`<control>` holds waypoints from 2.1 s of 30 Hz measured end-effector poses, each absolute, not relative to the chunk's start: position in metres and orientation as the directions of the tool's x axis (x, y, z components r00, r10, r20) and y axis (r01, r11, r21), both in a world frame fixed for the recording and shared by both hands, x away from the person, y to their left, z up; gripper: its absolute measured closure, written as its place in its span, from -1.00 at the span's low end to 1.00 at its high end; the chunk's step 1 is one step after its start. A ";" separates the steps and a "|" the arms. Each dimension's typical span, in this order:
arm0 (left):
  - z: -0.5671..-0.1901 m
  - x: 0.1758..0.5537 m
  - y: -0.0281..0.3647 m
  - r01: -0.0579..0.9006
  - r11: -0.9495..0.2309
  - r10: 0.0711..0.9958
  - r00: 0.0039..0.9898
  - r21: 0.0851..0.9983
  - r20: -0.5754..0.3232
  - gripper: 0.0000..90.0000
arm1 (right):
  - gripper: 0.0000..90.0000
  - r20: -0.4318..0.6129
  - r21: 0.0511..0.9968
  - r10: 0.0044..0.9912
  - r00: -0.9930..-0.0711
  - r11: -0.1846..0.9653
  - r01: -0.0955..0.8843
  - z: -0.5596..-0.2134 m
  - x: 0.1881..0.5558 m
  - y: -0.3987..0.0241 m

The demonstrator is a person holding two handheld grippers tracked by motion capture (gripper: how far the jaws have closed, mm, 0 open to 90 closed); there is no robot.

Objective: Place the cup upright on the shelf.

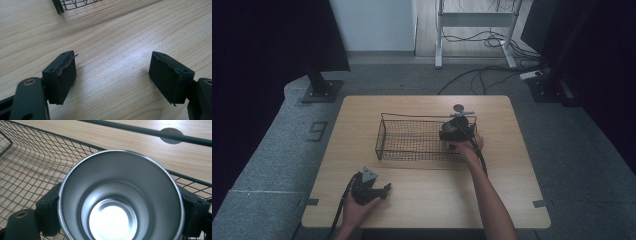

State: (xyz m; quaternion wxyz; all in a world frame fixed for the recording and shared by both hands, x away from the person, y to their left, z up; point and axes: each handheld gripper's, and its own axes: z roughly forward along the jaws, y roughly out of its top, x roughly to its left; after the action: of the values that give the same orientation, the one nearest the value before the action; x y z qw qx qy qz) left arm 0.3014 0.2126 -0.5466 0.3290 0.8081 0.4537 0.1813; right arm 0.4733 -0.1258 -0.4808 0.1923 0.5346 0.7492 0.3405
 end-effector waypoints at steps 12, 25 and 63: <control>-0.547 0.301 0.213 0.614 -0.372 0.852 0.523 0.696 -0.006 -0.52 | -0.71 0.039 0.667 0.940 -0.339 0.228 0.709 -0.484 0.478 -0.122; -0.547 0.301 0.213 0.614 -0.372 0.852 0.523 0.696 -0.006 -0.52 | -0.71 0.037 0.630 0.942 -0.335 0.238 0.740 -0.486 0.481 -0.122; -0.546 0.301 0.213 0.615 -0.372 0.852 0.523 0.695 -0.006 -0.52 | -0.87 0.051 0.737 0.946 -0.320 0.180 0.651 -0.455 0.453 -0.144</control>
State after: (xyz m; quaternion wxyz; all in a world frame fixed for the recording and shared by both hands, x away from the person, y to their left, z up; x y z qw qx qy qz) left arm 0.3014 0.2127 -0.5465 0.3286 0.8084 0.4536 0.1808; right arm 0.4528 -0.1440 -0.4550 0.2161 0.5417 0.7371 0.3412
